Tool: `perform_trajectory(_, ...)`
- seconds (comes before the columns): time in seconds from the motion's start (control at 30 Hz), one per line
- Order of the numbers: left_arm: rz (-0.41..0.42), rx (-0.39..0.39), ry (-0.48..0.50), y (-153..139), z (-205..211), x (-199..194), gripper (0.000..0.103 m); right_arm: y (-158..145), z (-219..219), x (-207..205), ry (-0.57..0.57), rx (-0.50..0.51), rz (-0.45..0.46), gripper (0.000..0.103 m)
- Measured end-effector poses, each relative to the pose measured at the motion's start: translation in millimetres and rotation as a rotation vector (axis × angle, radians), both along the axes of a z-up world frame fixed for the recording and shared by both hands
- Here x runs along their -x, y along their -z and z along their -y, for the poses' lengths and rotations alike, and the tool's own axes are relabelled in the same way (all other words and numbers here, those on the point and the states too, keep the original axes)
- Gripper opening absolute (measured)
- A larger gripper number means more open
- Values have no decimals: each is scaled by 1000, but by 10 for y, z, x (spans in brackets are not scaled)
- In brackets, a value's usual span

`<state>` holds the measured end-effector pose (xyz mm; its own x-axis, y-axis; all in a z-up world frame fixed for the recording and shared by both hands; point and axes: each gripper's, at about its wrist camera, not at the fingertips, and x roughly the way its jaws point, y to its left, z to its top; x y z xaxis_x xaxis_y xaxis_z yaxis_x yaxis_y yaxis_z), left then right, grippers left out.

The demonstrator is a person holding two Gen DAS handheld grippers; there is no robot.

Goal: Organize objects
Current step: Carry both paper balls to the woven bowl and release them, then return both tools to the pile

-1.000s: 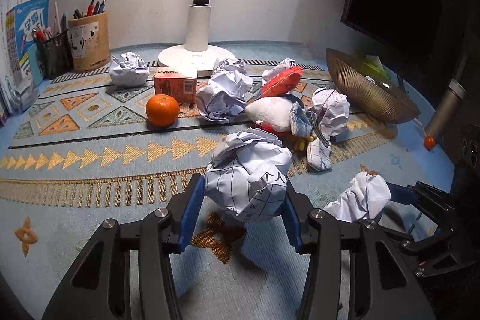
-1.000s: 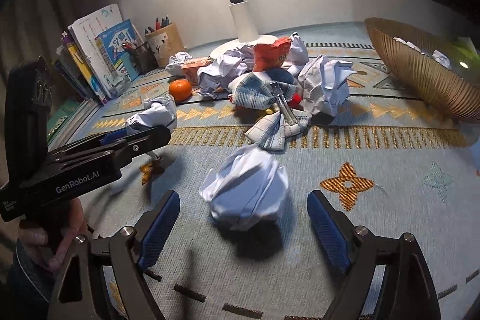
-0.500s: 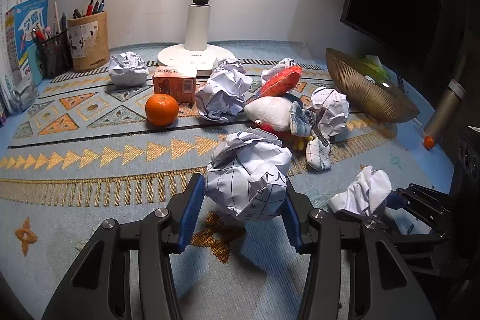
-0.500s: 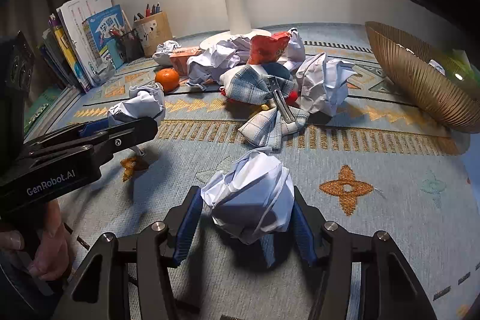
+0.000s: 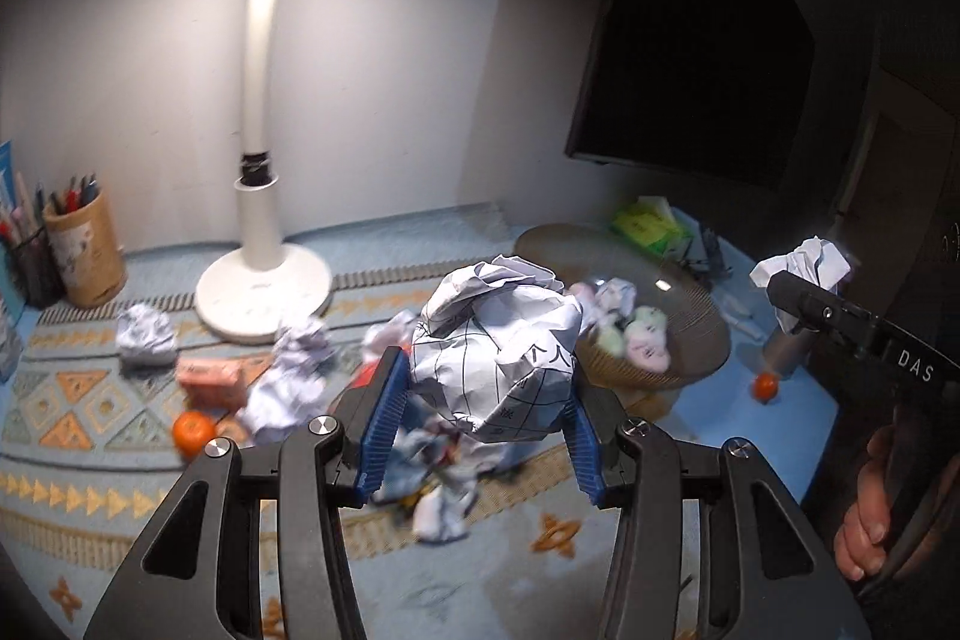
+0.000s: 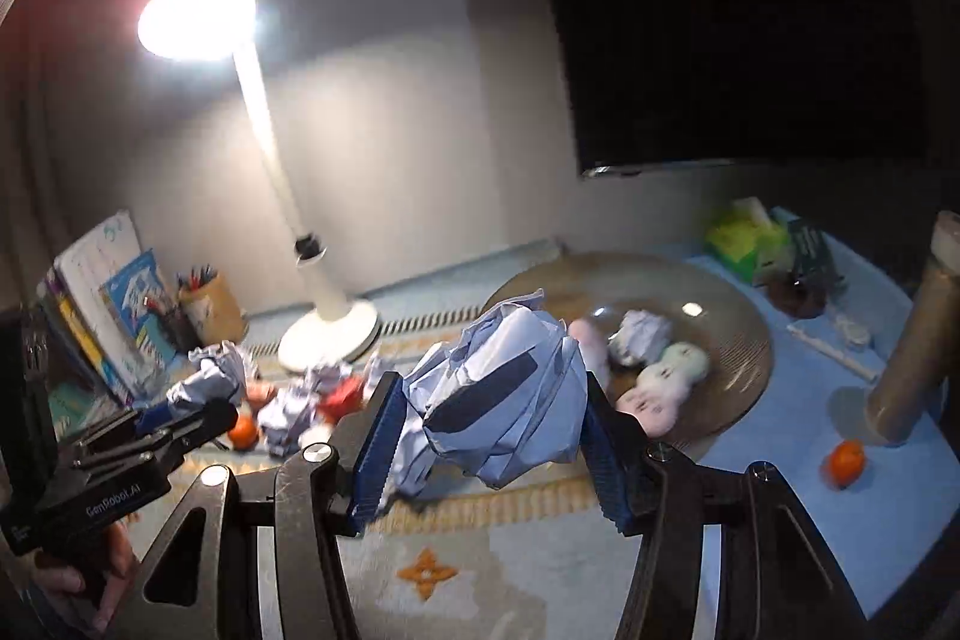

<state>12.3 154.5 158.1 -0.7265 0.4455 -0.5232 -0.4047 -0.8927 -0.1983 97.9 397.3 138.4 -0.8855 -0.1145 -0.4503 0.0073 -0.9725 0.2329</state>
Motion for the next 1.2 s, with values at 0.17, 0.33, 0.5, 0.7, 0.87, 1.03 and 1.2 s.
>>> perform_trajectory(0.17, 15, -33, 95, -224, -639, 463, 46, -193, -592, 244, 121, 90, 10, 55)
perform_trajectory(0.33, 113, -31, 162, 43, -1159, 854, 46, 73, -805, 578, 148, 118, 93, 55)
perform_trajectory(0.5, 188, -28, 186, 396, -1441, 1046, 71, 433, -946, 820, 160, 145, 175, 66)
perform_trajectory(0.7, 225, -54, 170, 505, -1314, 988, 79, 619, -1088, 858, 153, 182, 229, 70)
perform_trajectory(0.87, 192, -97, 139, 348, -851, 766, 79, 546, -907, 692, 85, 182, 203, 70)
perform_trajectory(1.03, 87, -103, 66, -3, -193, 379, 79, 286, -402, 524, -41, 143, 138, 71)
perform_trajectory(1.2, -31, -94, -76, -236, 509, -73, 102, 90, 281, 380, -178, 112, 81, 71)
